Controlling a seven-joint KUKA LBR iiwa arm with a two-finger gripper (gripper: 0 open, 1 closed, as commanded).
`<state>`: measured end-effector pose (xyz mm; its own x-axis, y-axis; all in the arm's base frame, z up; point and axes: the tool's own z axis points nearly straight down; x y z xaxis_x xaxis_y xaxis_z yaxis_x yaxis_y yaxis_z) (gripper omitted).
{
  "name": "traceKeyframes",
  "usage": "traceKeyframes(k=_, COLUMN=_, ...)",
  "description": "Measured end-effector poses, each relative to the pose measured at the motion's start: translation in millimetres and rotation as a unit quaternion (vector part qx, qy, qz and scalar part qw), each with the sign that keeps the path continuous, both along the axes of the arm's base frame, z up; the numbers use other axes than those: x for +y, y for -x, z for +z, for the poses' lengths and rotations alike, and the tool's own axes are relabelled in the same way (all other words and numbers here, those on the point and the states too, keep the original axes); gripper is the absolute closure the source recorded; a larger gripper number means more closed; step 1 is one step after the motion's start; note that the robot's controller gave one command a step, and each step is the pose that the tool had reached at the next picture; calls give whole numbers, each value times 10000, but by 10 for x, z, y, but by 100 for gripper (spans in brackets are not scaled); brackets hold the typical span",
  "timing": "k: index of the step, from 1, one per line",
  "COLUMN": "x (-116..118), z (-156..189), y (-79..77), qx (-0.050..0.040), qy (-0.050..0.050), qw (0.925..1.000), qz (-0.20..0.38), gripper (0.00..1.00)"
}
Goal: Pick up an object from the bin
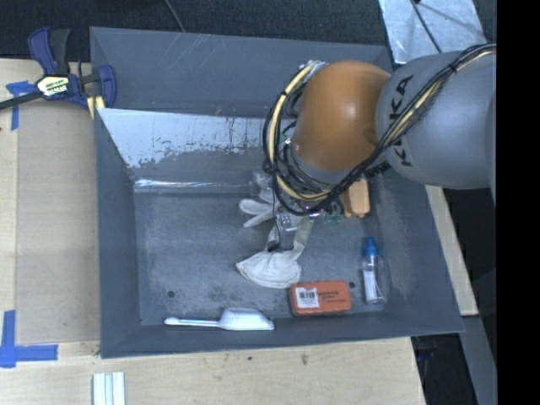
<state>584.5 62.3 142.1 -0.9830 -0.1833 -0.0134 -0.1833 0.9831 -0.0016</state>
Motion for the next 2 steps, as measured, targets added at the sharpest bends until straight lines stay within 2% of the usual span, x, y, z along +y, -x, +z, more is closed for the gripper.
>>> traceKeyframes(k=1, x=10, z=-519, y=-70, qx=39, qy=1, qw=9993, qz=-370, gripper=0)
traceKeyframes(k=2, x=-386, z=-700, y=106, qx=39, qy=-5, qw=9949, qz=-1012, gripper=100)
